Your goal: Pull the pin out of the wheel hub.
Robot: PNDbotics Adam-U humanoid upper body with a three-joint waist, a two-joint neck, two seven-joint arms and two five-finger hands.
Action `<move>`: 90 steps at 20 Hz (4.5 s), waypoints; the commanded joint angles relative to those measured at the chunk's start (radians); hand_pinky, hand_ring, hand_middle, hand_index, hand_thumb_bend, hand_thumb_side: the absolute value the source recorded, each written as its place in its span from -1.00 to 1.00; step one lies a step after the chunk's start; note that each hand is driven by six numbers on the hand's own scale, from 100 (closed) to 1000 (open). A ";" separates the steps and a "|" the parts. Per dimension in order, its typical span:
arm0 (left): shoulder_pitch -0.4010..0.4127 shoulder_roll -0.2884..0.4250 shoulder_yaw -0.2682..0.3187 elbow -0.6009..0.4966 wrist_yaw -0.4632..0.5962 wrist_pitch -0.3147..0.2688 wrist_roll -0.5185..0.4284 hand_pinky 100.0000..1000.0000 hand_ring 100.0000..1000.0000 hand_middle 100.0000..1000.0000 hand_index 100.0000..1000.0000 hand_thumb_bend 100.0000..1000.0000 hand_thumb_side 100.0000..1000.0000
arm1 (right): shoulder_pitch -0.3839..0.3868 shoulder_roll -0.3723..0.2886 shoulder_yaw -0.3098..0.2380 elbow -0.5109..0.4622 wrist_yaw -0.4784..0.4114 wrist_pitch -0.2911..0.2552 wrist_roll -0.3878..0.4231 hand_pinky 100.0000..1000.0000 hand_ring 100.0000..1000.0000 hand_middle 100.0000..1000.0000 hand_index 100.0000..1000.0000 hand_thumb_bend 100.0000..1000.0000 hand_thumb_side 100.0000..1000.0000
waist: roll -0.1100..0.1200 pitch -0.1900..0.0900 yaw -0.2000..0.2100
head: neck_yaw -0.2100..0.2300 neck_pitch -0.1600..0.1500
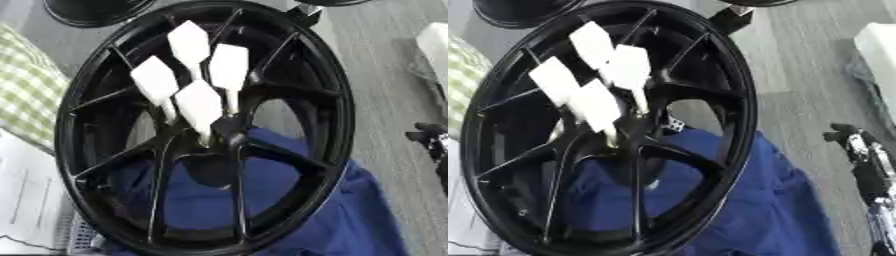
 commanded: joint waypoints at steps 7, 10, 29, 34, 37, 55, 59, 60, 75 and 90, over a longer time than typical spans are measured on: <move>-0.157 -0.121 -0.136 0.116 -0.067 -0.093 -0.058 0.61 0.49 0.40 0.65 -0.29 -0.06 | 0.005 -0.031 -0.003 -0.013 -0.001 -0.001 -0.001 1.00 0.54 0.03 0.43 -1.00 0.44 | -0.005 -0.035 0.001 | 0.000 -0.026; -0.197 -0.169 -0.171 0.166 -0.089 -0.116 -0.058 0.62 0.50 0.42 0.67 -0.26 -0.10 | 0.005 -0.032 -0.001 -0.012 -0.001 0.000 0.001 1.00 0.55 0.03 0.43 -1.00 0.43 | -0.006 -0.039 0.001 | 0.003 -0.027; -0.220 -0.210 -0.220 0.254 -0.017 -0.237 -0.058 0.66 0.44 0.33 0.62 -0.12 -0.26 | -0.001 -0.035 0.007 -0.013 0.001 0.003 0.007 1.00 0.54 0.04 0.43 -1.00 0.45 | 0.005 -0.032 -0.019 | -0.013 -0.049; -0.191 -0.177 -0.246 0.173 0.060 -0.226 -0.058 0.66 0.42 0.31 0.60 -0.16 -0.26 | -0.004 -0.036 0.009 -0.014 0.001 0.005 0.008 1.00 0.54 0.04 0.43 -1.00 0.45 | 0.007 -0.030 -0.023 | -0.018 -0.053; -0.172 -0.147 -0.264 0.108 0.098 -0.214 -0.058 0.66 0.43 0.36 0.64 -0.11 -0.28 | -0.006 -0.037 0.010 -0.015 0.000 0.005 0.010 1.00 0.54 0.04 0.43 -1.00 0.45 | 0.008 -0.028 -0.026 | -0.024 -0.058; -0.064 -0.044 -0.282 -0.067 0.030 -0.178 -0.058 0.62 0.42 0.44 0.68 0.02 -0.42 | -0.014 -0.036 0.017 -0.020 0.000 0.005 0.016 1.00 0.54 0.04 0.43 -1.00 0.45 | 0.007 -0.018 -0.035 | -0.020 -0.046; -0.045 -0.036 -0.268 -0.066 -0.005 -0.176 -0.058 0.64 0.55 0.55 0.74 -0.04 -0.51 | -0.016 -0.034 0.019 -0.021 0.000 0.005 0.017 1.00 0.55 0.04 0.43 -1.00 0.45 | 0.004 -0.016 -0.037 | -0.015 -0.042; -0.041 -0.035 -0.260 -0.064 -0.015 -0.175 -0.058 0.64 0.56 0.55 0.74 -0.06 -0.52 | -0.016 -0.034 0.020 -0.022 0.001 0.005 0.018 1.00 0.55 0.04 0.43 -1.00 0.45 | 0.004 -0.015 -0.037 | -0.016 -0.041; -0.041 -0.066 -0.230 -0.007 -0.010 -0.137 -0.058 0.60 0.44 0.40 0.59 -0.42 -0.50 | -0.020 -0.030 0.022 -0.023 -0.001 0.007 0.020 1.00 0.55 0.04 0.43 -1.00 0.45 | 0.000 -0.011 -0.044 | -0.016 -0.034; -0.059 -0.120 -0.262 0.122 -0.044 -0.180 -0.058 0.58 0.38 0.40 0.64 -0.43 -0.49 | -0.030 -0.026 0.025 -0.025 -0.004 0.011 0.022 1.00 0.55 0.04 0.43 -1.00 0.45 | -0.001 -0.004 -0.057 | -0.016 -0.027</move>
